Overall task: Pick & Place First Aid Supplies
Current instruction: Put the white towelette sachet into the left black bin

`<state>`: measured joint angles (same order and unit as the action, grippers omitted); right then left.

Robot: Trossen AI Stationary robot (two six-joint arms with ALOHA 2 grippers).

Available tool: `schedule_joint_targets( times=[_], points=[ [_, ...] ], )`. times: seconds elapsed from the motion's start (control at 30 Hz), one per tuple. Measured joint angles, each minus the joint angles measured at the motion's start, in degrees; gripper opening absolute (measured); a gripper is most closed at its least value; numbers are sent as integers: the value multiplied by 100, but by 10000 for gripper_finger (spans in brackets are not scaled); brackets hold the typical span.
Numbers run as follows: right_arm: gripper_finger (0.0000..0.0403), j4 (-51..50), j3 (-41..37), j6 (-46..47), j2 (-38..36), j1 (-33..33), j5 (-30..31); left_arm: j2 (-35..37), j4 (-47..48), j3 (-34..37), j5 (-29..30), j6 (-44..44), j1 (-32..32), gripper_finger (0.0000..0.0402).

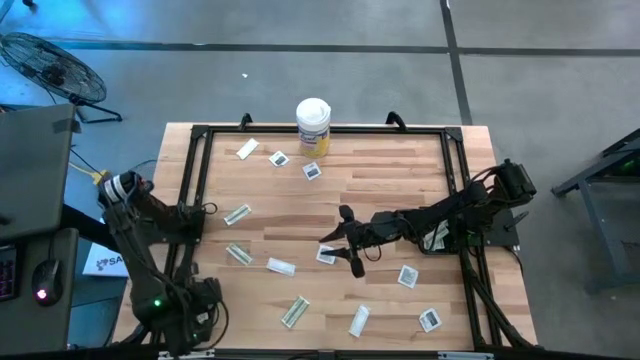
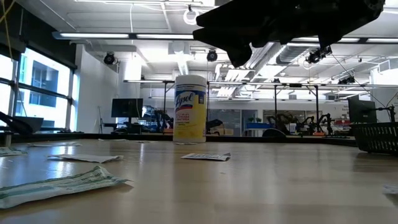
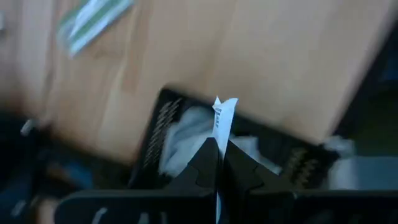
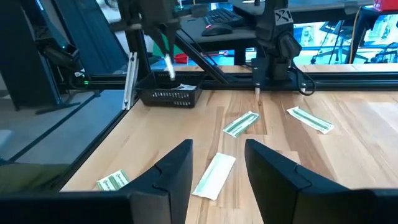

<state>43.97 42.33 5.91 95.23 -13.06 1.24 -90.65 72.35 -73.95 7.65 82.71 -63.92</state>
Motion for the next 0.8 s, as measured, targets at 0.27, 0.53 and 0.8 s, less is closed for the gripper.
schedule_joint_targets(
  times=[0.27,0.53,0.8],
  points=[
    [140,-9,0,245,1,-156,15,-597,258,26,-425,175,-26,3],
    [140,0,-2,113,1,-593,296,-790,262,473,-608,807,-24,6],
    [140,-379,-2,-165,7,-803,622,-792,271,542,-1458,862,-24,7]
  ],
)
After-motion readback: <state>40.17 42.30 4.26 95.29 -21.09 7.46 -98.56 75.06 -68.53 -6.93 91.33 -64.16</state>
